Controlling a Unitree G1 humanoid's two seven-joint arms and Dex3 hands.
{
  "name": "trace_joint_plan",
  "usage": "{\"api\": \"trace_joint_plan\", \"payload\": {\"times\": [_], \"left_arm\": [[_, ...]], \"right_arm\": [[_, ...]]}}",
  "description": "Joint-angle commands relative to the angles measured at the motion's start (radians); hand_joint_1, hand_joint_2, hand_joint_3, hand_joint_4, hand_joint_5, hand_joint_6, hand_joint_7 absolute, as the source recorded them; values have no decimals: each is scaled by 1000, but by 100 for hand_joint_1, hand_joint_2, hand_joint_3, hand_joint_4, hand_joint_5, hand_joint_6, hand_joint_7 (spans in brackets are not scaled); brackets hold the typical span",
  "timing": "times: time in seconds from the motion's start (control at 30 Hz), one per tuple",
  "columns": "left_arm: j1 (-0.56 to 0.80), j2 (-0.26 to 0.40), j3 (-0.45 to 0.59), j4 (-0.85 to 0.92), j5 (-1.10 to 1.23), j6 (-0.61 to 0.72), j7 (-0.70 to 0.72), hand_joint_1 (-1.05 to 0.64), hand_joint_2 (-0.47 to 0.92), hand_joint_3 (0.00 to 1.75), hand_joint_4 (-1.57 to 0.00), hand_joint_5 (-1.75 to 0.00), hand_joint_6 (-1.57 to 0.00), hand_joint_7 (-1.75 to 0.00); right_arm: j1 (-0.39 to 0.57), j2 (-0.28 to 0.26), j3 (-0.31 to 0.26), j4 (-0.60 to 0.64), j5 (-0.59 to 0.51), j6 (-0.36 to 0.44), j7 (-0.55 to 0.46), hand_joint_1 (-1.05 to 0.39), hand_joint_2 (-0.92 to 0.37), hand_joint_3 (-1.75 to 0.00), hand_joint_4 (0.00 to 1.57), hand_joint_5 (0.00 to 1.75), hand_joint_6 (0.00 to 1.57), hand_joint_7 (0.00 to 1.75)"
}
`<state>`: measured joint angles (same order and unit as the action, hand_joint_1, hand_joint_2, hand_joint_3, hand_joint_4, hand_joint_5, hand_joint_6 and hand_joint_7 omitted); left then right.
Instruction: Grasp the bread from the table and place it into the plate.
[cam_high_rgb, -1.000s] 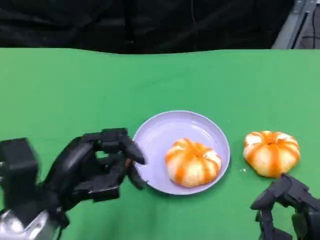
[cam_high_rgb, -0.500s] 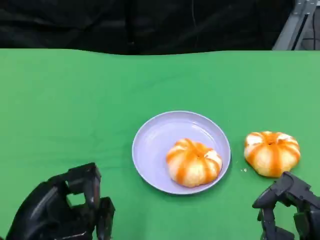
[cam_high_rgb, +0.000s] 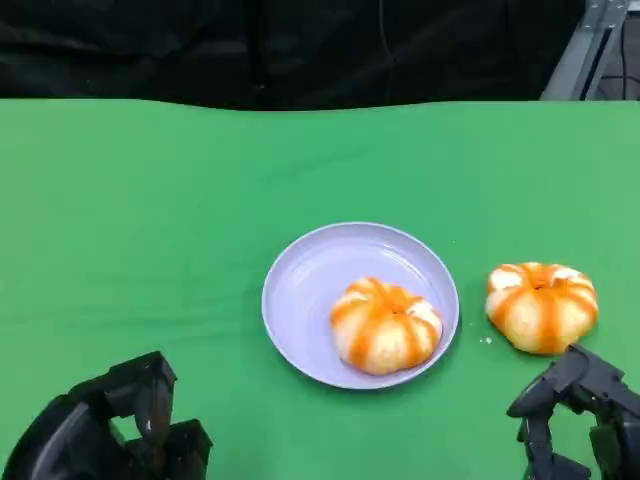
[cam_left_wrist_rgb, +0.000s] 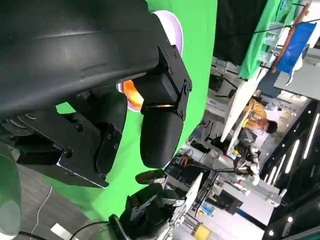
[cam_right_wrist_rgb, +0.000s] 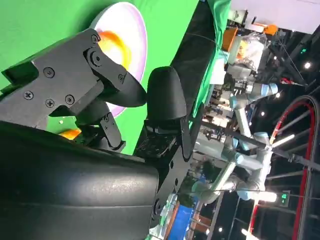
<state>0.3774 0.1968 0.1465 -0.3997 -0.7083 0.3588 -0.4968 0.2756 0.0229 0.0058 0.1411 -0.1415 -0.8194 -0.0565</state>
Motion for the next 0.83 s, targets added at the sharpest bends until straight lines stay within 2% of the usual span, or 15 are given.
{"api": "trace_joint_plan", "payload": {"times": [0.03,0.67,0.83], "left_arm": [[-19,-10,16,28,-15,-15,-11,8,60,175,-111,-175,-93,-175],[-26,-12,22,38,-32,-6,-11,10,62,175,-114,-175,-95,-175],[-43,-27,62,54,-38,-34,0,10,66,175,-111,-175,-93,-175]], "right_arm": [[-5,-12,-3,16,15,-23,1,-11,-51,-124,85,175,74,152],[-2,-14,-2,9,13,-13,4,-13,-50,-127,85,175,74,153],[7,-9,-2,-1,10,-19,-2,-10,-50,-126,84,175,74,152]]}}
